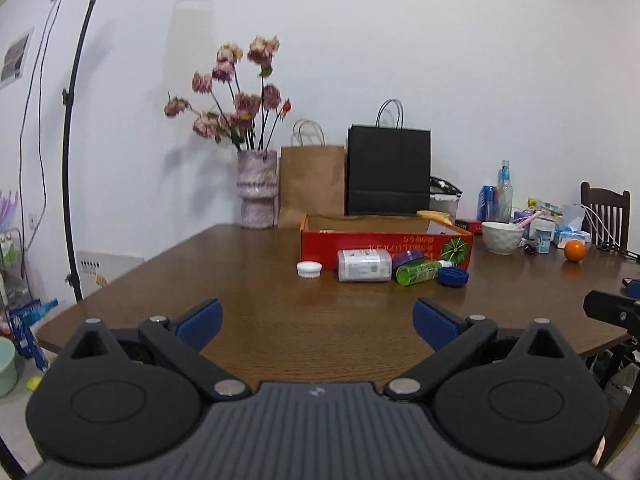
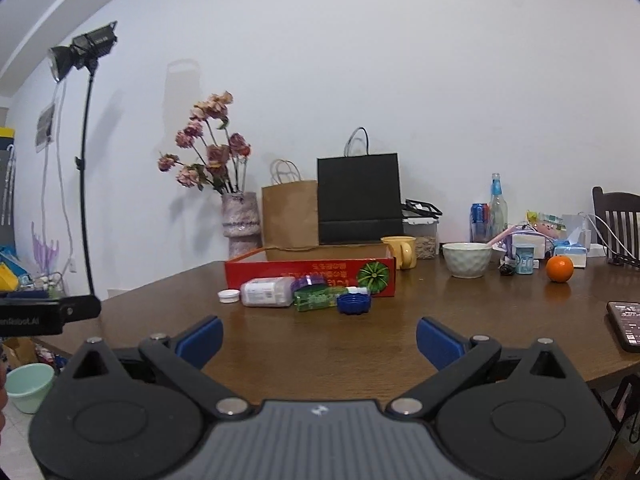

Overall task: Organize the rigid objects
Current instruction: 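Grasp the white bottle cap with the left tool while the right tool grasps the blue cap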

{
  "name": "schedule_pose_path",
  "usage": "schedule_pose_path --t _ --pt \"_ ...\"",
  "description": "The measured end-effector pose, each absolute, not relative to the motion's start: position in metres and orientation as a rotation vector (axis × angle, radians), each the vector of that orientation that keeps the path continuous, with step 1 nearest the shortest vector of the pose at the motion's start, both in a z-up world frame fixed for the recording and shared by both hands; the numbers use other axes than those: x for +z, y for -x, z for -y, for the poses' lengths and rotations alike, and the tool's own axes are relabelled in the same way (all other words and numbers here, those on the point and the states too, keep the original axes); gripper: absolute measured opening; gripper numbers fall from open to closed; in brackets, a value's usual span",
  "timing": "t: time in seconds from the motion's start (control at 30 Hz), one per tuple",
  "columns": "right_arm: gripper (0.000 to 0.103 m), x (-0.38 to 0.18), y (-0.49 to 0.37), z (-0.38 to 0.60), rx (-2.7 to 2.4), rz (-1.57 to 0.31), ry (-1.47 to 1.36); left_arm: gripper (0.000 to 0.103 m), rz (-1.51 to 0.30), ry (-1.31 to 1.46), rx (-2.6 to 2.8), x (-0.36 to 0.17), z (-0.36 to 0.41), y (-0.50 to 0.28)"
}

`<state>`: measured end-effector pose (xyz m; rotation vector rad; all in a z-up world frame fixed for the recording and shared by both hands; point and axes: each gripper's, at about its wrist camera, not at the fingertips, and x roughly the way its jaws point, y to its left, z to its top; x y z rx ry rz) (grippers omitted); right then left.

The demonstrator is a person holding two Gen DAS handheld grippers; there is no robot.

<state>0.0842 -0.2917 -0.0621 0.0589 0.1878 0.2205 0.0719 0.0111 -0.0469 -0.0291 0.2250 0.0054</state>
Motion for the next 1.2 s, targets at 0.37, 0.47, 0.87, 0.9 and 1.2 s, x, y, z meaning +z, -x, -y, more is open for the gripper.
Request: schedule_pose_path --t 0.37,0.47,0.87,0.9,1.2 --pt "0.094 -0.045 -0.213 0.284 0.265 -0.29 0.02 0.103 -0.372 0.008 0.02 -0.034 -0.025 -0.211" --pt "0.091 -0.039 -0.262 0.28 0.272 -0.343 0.067 0.101 -0.39 0.001 -0.016 -0.034 -0.033 -0.263" --pt "0.072 -0.082 -0.409 0.27 0.262 -0.57 0.111 0.081 -0.674 0.004 -0.055 -0.076 -0.054 -0.425" --pt "0.072 -0.086 -0.415 0.27 0.254 -0.585 0.112 0.077 -0.685 0.01 -0.051 -0.08 -0.056 -0.431" --pt "0.055 -0.094 -0.435 0.271 0.263 -0.631 0.084 0.041 -0.662 -0.019 -0.048 -0.086 -0.053 -0.451"
